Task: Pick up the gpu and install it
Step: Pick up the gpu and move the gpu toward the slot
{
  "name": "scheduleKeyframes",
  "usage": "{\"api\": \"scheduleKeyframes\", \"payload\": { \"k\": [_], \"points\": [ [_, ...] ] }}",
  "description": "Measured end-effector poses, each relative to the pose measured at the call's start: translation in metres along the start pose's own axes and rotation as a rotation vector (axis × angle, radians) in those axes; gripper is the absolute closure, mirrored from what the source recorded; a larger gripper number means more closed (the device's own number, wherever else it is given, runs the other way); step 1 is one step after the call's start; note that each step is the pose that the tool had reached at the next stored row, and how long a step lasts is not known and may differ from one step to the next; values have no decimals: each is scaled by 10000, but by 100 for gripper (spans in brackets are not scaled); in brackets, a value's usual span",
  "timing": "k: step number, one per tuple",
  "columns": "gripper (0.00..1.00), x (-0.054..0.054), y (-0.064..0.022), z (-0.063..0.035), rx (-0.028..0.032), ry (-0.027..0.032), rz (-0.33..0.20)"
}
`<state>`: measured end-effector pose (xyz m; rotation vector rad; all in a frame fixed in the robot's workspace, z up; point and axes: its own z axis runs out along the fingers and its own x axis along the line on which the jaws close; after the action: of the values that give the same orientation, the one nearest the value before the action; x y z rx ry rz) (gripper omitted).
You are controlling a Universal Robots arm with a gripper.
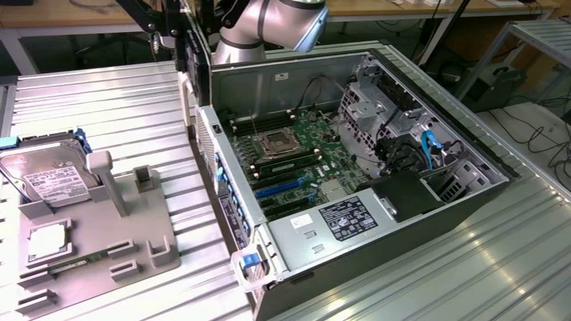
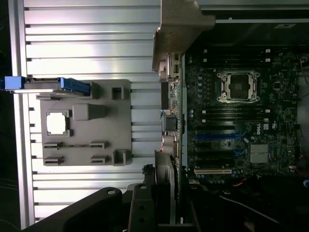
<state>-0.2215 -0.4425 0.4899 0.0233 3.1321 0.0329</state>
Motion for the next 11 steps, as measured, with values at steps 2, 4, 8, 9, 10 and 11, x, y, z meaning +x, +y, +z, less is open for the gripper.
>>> {"api": "scheduleKeyframes", "payload": {
  "k": [2, 4, 8, 9, 10, 11],
  "points": [
    [72, -27, 0, 2, 0, 0, 0],
    [72, -51, 1, 3, 0, 0, 0],
    [72, -103, 2, 4, 1, 0, 0],
    [72, -118, 2, 5, 0, 0, 0],
    [72, -135, 2, 5, 1, 0, -1],
    [72, -149, 2, 5, 0, 0, 0]
  ]
}}
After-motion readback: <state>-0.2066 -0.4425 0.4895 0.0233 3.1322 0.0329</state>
